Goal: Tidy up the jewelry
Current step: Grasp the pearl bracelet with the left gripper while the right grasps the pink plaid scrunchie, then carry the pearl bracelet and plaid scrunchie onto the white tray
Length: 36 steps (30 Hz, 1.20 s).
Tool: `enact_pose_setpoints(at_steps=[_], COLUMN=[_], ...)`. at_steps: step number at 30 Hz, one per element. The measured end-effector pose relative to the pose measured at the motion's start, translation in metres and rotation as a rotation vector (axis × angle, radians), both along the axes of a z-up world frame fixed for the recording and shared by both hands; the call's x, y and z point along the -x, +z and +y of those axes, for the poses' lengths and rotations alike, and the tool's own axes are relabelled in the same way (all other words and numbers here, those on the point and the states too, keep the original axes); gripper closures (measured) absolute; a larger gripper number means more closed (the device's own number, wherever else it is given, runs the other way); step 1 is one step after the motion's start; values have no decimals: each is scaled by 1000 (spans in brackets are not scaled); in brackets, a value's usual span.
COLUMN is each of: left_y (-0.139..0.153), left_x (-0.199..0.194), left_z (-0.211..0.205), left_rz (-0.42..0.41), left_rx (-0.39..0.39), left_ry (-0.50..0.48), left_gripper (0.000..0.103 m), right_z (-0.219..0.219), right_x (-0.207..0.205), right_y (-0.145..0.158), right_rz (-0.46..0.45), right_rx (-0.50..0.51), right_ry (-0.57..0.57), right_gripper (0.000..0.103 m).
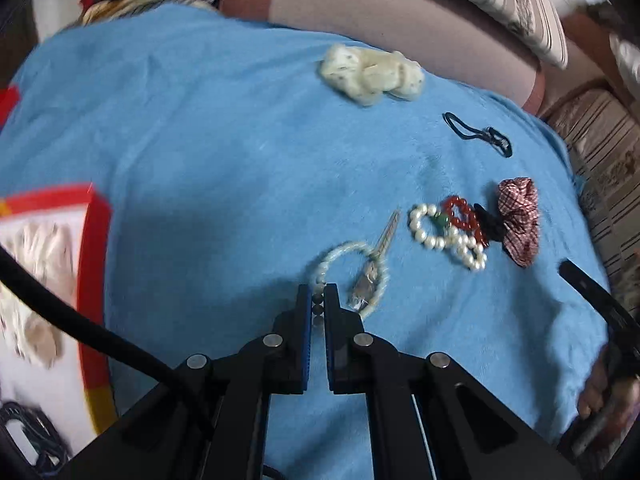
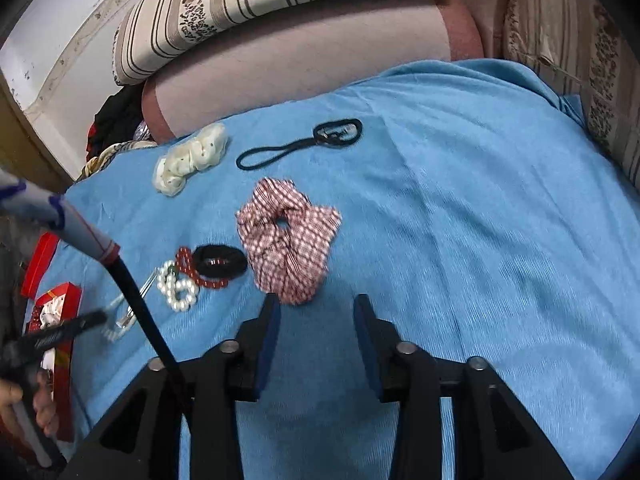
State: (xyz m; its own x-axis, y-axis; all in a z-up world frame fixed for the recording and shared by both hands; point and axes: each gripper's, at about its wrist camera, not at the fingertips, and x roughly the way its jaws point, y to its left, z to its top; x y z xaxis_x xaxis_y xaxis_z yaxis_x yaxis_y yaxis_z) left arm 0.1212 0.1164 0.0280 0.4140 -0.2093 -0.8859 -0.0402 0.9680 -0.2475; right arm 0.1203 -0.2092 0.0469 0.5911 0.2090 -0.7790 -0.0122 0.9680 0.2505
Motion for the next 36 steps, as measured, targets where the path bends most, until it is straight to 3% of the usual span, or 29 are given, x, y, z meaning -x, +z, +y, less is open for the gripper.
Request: enact_pose_setpoints(at_steps=[5,7,10,17,22,23,24,25,26,27,36], left_y=[-3,-2,-2,-13,-15,-15,-17,-19,-20,-19,19], left_x=[9,10,10,8,6,6,4,3,2,2,30], left_z=[10,11,8,9,1,-3,-8,-12,-17,-21,-23], left_rz=[-22,-37,-60,-49,-61,-57,-40,-23,-14,-19,-97], left_rx=[7,25,30,77,74,78,86,90,77,58,39], left_ry=[20,17,14,14,-9,-21,-37,-47,-49,-50,-52], left_gripper=[96,81,67,60,64,70,86,96,96,98,98], right_z=[6,7,8,7,7,9,10,12,13,13,20], right_x=[-12,-12,-14,-35,-52,-54,-55,-57,-58,-57,-3], right_y=[1,1,-2,-18,-32,-34,-35,-37,-38,-37,16], right_rz=[-12,-19,-13,16,50,54,55,64,70,70,-43], right_rx=[-11,-15,-6,-7,-29,-21,-17,-12,-10,-10,60], right_ry=[14,30,39,18,-10,-10,-10,-7,-7,-11,20], right_gripper=[59,59,59,59,59,59,68,75,87,91,96])
